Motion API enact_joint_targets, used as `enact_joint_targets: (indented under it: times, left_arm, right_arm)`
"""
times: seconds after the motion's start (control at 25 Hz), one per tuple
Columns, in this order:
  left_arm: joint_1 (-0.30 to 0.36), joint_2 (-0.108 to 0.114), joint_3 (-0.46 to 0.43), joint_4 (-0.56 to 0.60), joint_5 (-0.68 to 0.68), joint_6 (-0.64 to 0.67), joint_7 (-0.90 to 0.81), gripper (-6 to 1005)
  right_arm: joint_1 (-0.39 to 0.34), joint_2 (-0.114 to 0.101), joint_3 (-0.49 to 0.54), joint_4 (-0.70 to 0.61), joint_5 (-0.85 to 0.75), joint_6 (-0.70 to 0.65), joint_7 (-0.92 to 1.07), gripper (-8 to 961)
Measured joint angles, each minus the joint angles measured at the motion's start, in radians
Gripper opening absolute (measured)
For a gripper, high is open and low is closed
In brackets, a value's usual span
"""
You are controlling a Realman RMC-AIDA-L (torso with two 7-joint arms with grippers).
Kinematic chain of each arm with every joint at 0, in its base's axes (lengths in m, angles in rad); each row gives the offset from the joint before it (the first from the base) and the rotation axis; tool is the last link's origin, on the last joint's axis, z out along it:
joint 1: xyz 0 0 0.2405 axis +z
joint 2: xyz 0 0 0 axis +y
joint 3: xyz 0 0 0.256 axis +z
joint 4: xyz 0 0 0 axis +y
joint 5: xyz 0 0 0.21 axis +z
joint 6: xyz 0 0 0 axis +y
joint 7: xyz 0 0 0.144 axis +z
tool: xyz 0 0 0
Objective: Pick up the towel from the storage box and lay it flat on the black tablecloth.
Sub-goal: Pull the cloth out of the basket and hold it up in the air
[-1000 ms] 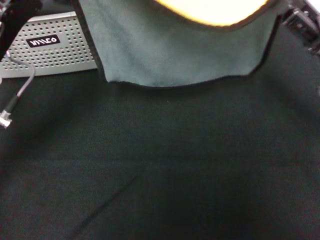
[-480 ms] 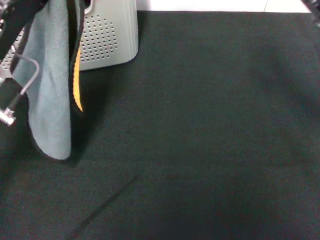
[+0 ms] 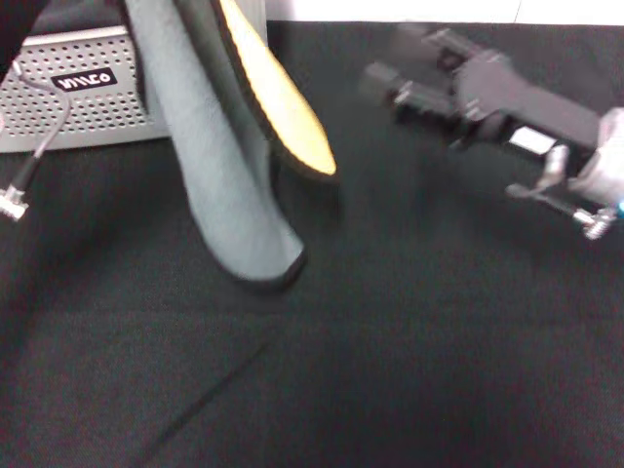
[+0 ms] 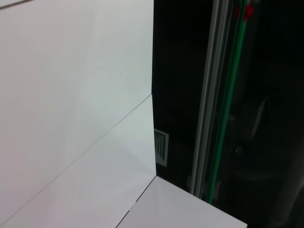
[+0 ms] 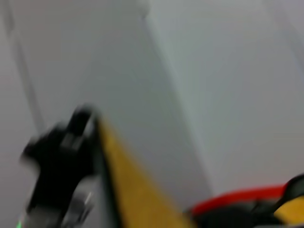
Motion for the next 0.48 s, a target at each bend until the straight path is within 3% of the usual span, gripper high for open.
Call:
enact_joint_targets:
  times: [0.24, 0.48]
  left_arm:
    - [-0.006, -0.002, 0.003, -0.001, -0.009, -0.001, 0.0, 14]
    - [-0.021, -0.003, 0.005, -0.001, -0.013, -0.002, 0.001, 13]
  right_arm:
    - [0.049, -0.002, -0.14, -0.133, -0.087, -0.132, 0.017, 866]
    - [0.061, 0.0, -0.217, -0.214, -0.159, -0.308, 0.018, 855]
